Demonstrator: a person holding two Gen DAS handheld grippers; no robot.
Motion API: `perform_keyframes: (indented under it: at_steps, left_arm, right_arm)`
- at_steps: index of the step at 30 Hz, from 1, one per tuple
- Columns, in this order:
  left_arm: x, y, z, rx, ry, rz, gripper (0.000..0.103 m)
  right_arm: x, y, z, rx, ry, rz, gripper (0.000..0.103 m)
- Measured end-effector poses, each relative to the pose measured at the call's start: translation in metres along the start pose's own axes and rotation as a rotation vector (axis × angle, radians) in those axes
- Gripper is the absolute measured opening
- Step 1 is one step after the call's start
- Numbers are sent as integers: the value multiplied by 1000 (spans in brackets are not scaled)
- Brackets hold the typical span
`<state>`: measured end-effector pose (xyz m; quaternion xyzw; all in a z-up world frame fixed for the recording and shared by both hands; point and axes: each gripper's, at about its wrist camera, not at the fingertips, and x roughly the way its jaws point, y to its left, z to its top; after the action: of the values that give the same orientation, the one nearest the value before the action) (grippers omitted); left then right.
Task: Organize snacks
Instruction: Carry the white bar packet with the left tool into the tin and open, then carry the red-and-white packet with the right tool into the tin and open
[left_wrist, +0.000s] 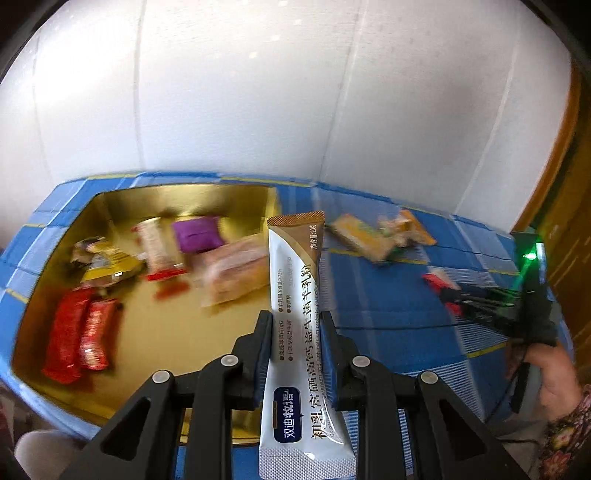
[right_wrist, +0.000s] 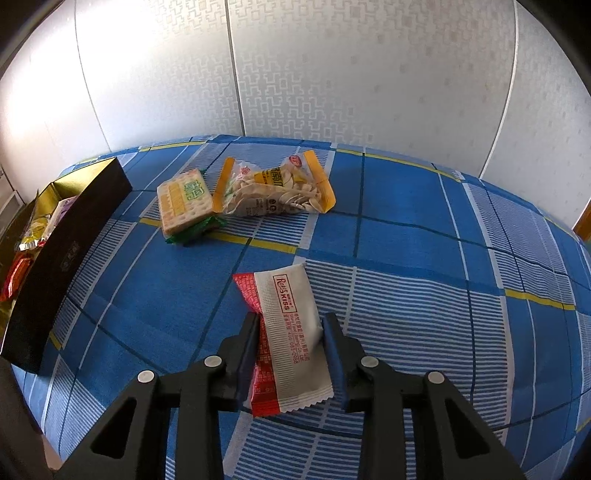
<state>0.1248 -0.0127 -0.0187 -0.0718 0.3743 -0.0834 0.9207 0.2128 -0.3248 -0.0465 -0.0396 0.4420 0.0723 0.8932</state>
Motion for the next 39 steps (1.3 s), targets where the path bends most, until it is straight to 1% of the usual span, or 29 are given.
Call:
perform_keyframes:
  at_steps: [5, 10, 14, 21, 24, 26, 28, 31, 33, 36, 38, 39]
  left_arm:
    - [5, 46, -6, -64, 56, 56, 25]
    - [9, 72, -10, -79, 94, 91, 25]
    - [14, 87, -6, -97, 119, 102, 25]
    - [32, 101, 9, -55, 159, 155, 25]
    - [41, 109, 14, -35, 165, 228, 25]
    - [45, 118, 16, -56, 179, 239, 25]
    - [46, 126, 14, -84, 194, 233, 25]
    - [42, 127, 7, -92, 183, 210, 29]
    - [36, 126, -1, -92, 149, 178, 32]
    - [24, 125, -15, -100, 79, 143, 46]
    - [13, 124, -17, -108, 26, 121, 48]
    - [5, 123, -18, -97, -10, 120, 56]
  right_arm:
    - [-3, -4, 3, 30, -21, -5, 34]
    - [-3, -6, 3, 52, -24, -2, 34]
    - [-3, -5, 3, 60, -21, 2, 34]
    - [-1, -3, 2, 56, -21, -3, 34]
    - [-1, -4, 2, 57, -23, 0, 34]
    - [0, -5, 2, 59, -25, 2, 34]
    - [-1, -5, 2, 63, -28, 3, 34]
    - [-3, -5, 3, 74, -40, 6, 34]
    - [-5, -5, 4, 88, -52, 17, 34]
    - [-10, -2, 6, 99, -82, 38, 34]
    - [-15, 2, 6, 107, -107, 59, 34]
    - [-19, 5, 6, 114, -122, 79, 34]
